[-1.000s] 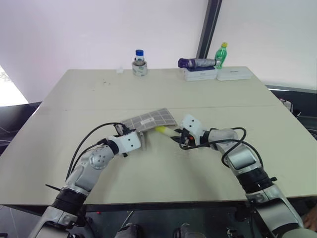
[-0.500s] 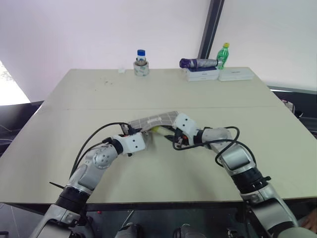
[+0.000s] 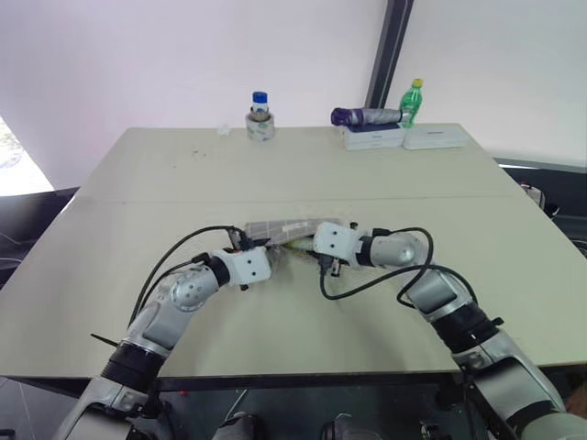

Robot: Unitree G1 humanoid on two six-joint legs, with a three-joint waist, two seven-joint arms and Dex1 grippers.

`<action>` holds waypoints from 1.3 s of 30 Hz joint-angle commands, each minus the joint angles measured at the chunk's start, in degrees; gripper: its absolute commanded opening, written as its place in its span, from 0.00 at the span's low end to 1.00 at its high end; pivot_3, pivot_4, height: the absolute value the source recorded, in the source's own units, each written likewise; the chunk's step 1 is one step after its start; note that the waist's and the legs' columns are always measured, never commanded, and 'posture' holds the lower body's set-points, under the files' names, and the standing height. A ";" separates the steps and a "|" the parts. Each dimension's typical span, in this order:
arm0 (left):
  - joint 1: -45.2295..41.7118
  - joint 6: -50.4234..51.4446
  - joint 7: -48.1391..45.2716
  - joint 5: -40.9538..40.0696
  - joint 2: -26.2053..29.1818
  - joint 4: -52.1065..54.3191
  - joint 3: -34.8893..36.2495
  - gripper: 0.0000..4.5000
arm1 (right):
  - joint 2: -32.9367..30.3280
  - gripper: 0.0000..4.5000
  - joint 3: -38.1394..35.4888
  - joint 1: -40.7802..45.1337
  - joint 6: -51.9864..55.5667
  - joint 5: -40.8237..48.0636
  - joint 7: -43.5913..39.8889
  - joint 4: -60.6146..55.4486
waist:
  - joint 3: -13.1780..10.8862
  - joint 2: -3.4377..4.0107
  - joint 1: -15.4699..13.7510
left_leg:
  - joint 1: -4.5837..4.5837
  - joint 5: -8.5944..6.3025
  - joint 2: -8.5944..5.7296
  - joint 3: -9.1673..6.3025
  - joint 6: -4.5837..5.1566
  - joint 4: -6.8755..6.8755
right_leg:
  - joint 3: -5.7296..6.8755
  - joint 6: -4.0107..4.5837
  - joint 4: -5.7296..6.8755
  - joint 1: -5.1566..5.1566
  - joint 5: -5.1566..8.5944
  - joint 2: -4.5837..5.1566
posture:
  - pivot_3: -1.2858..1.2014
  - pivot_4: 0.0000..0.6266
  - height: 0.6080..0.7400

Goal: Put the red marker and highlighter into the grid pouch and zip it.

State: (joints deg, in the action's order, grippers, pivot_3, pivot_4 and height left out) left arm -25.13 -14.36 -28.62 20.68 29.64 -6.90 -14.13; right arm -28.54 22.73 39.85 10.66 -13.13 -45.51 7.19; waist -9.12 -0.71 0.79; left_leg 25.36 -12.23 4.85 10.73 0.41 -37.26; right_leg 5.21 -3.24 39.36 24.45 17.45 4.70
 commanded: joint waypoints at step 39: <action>-1.24 -0.68 5.54 1.62 1.75 -1.71 2.56 0.00 | -6.72 0.85 -23.84 -11.14 27.30 28.62 -9.16 -23.01 | 0.00 -0.01 -0.08 | 0.00 -0.18 0.00 -0.10 0.30 -0.02 | 0.00 0.01 0.00 -0.02 0.00 0.01 | 0.52 0.24 0.98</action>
State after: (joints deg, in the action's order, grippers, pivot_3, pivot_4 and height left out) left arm -25.80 -14.82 -24.32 22.04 31.12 -9.15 -12.65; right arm -36.49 4.01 29.24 36.11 12.67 -57.94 -14.13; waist -9.11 -0.72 0.71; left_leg 25.36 -12.41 4.85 10.62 0.71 -37.29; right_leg 5.21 -3.23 39.36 24.42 17.45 4.71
